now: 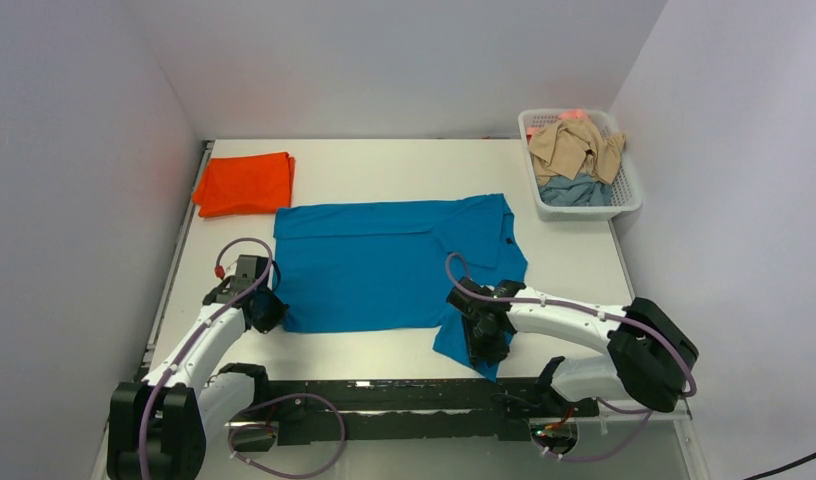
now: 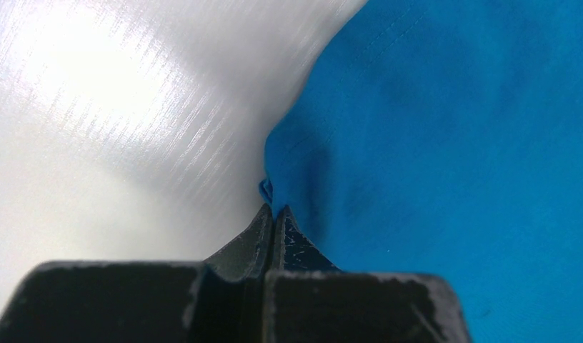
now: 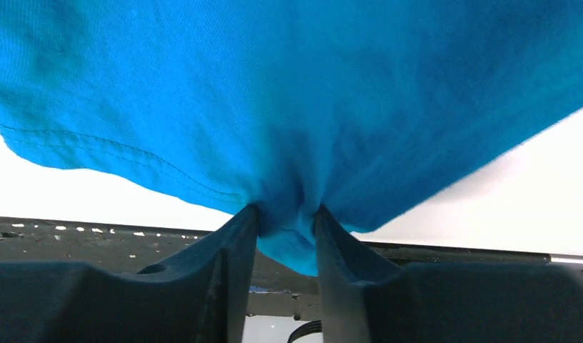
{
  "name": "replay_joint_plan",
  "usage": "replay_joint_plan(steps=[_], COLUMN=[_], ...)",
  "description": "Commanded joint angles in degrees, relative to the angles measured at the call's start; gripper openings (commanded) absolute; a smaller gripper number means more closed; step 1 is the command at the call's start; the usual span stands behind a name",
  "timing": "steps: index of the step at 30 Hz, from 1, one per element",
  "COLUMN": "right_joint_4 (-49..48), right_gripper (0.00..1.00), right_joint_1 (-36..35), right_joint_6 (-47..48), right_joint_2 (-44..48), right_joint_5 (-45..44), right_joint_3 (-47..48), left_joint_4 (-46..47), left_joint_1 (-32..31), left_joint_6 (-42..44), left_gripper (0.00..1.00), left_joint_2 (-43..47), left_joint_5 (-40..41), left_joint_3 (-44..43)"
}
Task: Fold and stack the t-shirts
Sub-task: Grab the side of the flattened tshirt closest away from the robot with both arms, then fold the other side of the tshirt into a rectangle
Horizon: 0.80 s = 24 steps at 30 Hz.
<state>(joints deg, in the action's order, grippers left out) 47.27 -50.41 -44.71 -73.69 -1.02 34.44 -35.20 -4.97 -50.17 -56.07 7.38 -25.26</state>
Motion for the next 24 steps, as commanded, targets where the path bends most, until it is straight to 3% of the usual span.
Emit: replay_joint_plan(steps=[1, 5, 13, 19, 24], right_joint_4=[-5.2, -2.6, -0.3, -4.9, -11.3], right_gripper=[0.29, 0.00, 0.00, 0.00, 0.00], right_joint_1=[-0.1, -0.1, 2.4, 10.4, 16.1], right_joint_6=[-6.4, -7.2, -1.5, 5.4, 8.9], right_joint_2=[-3.6, -3.3, 2.4, 3.1, 2.0], right_joint_5=[-8.2, -13.4, -21.9, -20.8, -19.1], right_joint_3=[-0.9, 1.9, 10.7, 16.2, 20.7], left_joint_4=[0.2, -0.2, 0.9, 4.0, 5.8], left_joint_1=[-0.1, -0.1, -0.1, 0.0, 0.5], left_joint_6=[1.1, 1.3, 2.5, 2.8, 2.2], left_gripper=[0.00, 0.00, 0.00, 0.00, 0.00], left_joint_2=[0.7, 1.7, 4.2, 4.5, -0.4], left_joint_5=[0.1, 0.2, -1.5, 0.4, 0.5], left_joint_3=[-0.5, -1.1, -2.9, -5.1, -9.8])
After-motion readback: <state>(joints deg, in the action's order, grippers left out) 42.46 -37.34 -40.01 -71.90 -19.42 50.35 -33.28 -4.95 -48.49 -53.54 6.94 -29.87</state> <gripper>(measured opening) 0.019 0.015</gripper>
